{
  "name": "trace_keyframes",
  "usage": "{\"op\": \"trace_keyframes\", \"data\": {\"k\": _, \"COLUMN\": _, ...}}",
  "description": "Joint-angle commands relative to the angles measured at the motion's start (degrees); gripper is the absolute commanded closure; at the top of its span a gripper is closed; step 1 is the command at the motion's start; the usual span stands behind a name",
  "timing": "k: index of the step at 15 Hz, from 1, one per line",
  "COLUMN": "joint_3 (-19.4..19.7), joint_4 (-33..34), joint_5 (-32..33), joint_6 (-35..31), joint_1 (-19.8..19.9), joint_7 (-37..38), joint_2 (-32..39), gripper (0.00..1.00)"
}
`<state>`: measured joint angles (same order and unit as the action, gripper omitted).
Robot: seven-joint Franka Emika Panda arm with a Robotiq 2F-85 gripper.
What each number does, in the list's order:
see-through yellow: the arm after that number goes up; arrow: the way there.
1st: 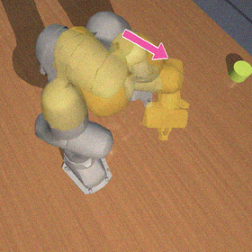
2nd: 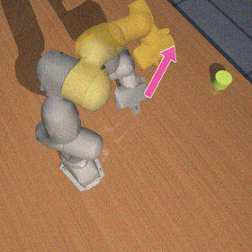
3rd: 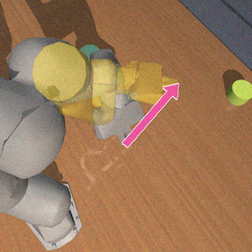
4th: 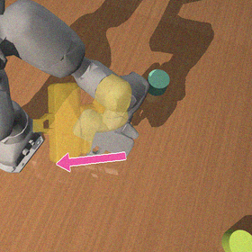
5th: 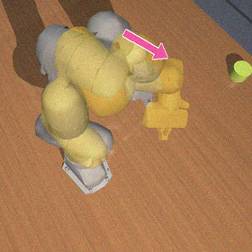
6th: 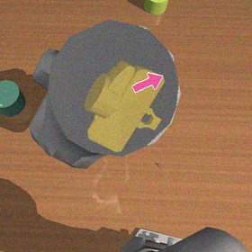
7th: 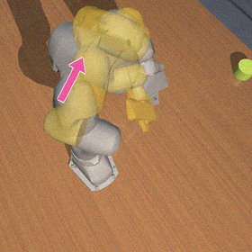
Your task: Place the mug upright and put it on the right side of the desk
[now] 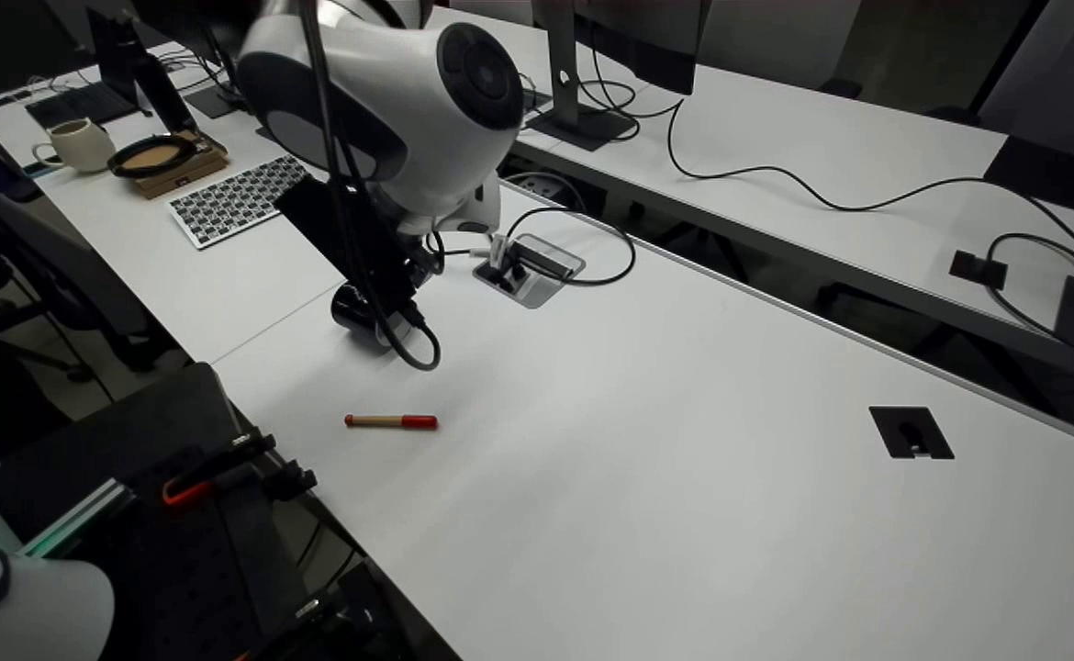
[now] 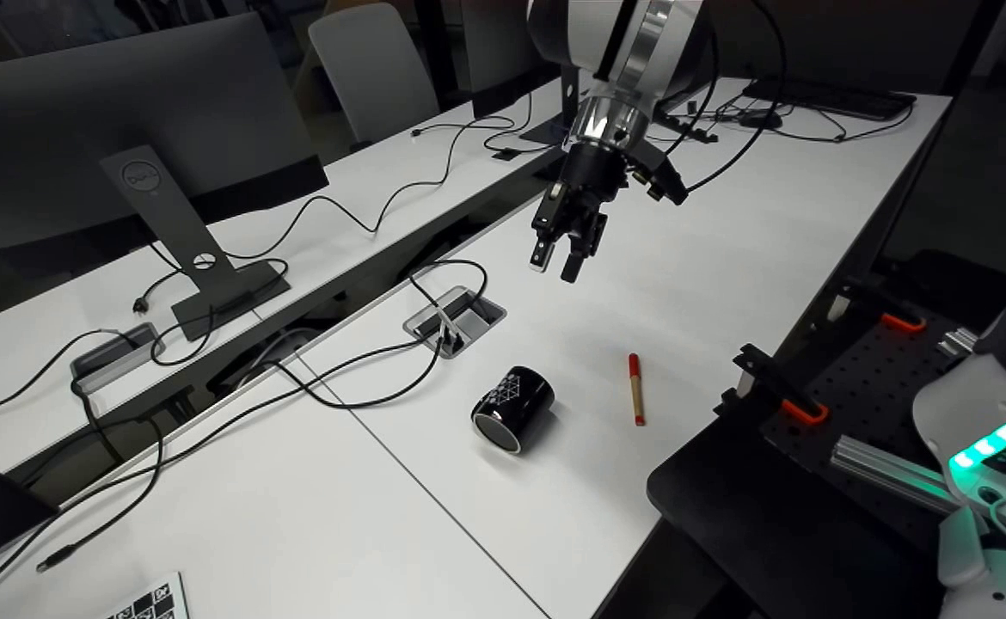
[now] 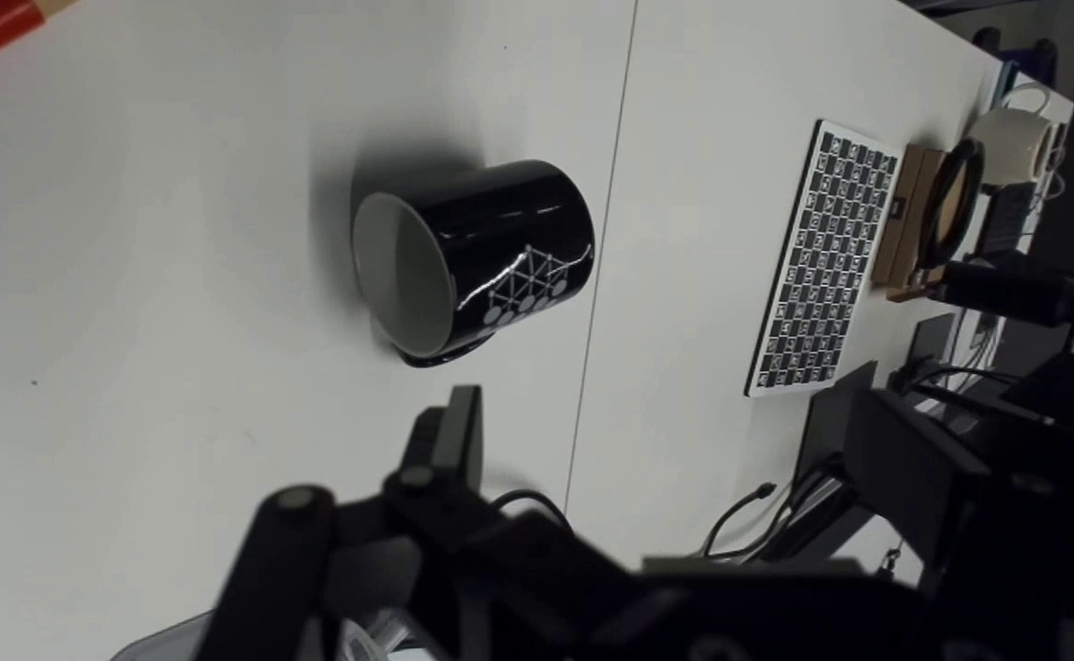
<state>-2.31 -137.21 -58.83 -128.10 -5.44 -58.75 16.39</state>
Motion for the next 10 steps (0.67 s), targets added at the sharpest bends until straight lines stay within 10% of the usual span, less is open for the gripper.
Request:
{"op": "trace_keyframes", "data": {"k": 1, "joint_3": -1.2, "joint_4": 3.8, "joint_5": -0.9, "joint_6": -1.3, "joint_1": 1.7, "joint_7": 0.2, "joint_2": 6.3, "gripper": 0.00}}
{"op": "trace_keyframes", "data": {"k": 10, "joint_3": -3.7, "joint_4": 8.7, "joint_5": -2.7, "joint_6": 1.6, "joint_1": 4.6, "joint_7": -1.4, "joint_2": 15.2, "gripper": 0.00}}
